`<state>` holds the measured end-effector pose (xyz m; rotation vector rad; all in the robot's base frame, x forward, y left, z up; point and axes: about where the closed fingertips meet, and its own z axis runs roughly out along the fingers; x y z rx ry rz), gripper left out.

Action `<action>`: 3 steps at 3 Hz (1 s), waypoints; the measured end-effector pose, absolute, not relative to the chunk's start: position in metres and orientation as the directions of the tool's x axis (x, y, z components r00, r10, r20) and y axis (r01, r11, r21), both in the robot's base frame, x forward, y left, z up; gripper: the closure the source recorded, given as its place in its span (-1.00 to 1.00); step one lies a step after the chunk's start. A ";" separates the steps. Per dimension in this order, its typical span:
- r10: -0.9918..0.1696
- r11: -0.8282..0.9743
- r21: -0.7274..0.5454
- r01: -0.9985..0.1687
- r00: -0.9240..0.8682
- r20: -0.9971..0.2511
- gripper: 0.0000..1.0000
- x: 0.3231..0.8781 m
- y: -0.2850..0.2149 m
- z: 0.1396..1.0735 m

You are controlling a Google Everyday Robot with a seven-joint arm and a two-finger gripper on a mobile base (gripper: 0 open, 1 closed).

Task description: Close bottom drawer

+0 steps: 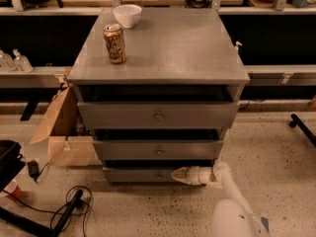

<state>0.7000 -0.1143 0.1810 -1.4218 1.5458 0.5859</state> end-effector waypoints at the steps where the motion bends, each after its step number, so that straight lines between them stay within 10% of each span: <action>1: -0.507 0.218 -0.237 -0.947 0.097 -0.856 1.00 0.696 -0.114 0.183; 3: -0.542 0.168 -0.228 -0.959 0.104 -0.834 1.00 0.683 -0.122 0.193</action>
Offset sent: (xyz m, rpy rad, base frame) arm -0.0535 -0.0570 0.0935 -0.3310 0.1492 0.3810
